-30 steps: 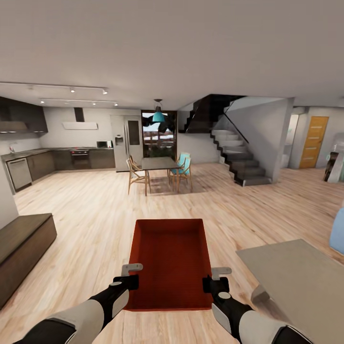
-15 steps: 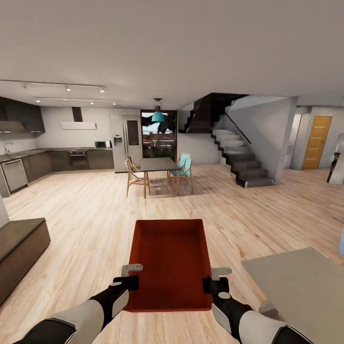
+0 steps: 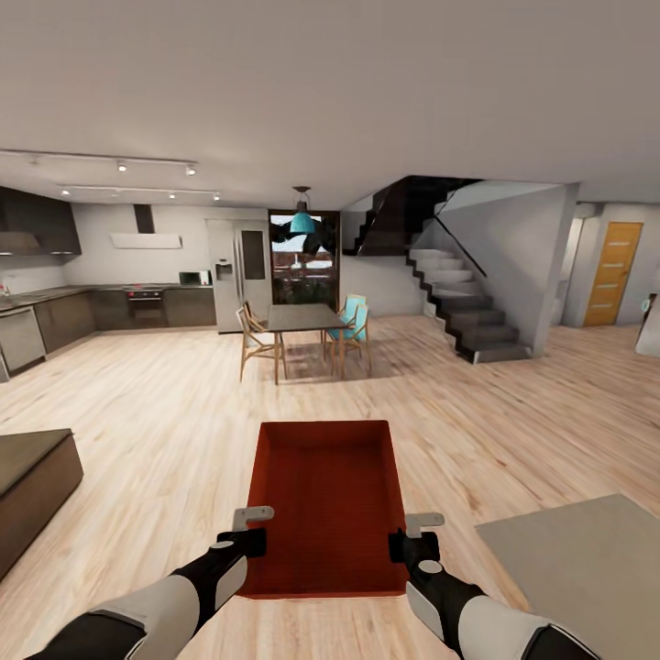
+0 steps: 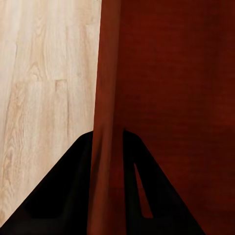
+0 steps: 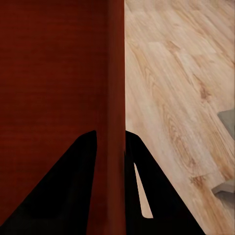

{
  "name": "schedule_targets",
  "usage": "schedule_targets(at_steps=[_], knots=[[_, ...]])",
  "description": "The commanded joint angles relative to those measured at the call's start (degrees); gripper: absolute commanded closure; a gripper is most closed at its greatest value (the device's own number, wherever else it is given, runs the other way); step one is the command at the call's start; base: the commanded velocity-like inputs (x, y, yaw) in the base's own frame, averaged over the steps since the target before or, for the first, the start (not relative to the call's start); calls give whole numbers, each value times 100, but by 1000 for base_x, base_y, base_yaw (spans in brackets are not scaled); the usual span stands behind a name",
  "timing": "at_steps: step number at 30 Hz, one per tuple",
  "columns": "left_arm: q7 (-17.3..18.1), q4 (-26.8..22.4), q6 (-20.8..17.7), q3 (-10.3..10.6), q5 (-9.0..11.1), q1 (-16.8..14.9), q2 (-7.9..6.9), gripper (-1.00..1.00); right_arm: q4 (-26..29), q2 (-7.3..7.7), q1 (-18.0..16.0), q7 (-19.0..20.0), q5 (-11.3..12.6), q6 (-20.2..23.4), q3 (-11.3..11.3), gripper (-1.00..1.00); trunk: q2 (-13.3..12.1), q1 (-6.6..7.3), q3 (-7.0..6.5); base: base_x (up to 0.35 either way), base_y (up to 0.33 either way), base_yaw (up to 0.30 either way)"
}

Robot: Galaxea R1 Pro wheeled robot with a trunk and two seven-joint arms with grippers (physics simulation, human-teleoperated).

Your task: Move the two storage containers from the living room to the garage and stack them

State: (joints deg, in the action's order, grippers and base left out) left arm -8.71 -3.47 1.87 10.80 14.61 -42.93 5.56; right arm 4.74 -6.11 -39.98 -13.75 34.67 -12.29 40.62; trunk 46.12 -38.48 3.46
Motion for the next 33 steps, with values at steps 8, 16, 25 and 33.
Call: schedule_targets(at_steps=[8, 16, 25, 33], knots=[[-474, -13, 77, -359, -10, -13, -20, 100, 1, -2, 2, 56, 66, 17, 96, 100, 8, -5, 9, 323, 0, 0], [-469, -12, 69, -359, -4, -13, -20, 100, 1, -4, 5, 56, 66, 22, 96, 100, 8, -5, 9, 323, 0, 0], [-468, -9, 70, -359, -2, -13, -20, 100, 1, -4, 3, 56, 66, 25, 96, 100, 8, -5, 9, 323, 0, 0], [-468, -11, 68, -359, -2, -13, -20, 100, 1, -4, -1, 56, 66, 25, 96, 100, 8, -5, 9, 323, 0, 0]])
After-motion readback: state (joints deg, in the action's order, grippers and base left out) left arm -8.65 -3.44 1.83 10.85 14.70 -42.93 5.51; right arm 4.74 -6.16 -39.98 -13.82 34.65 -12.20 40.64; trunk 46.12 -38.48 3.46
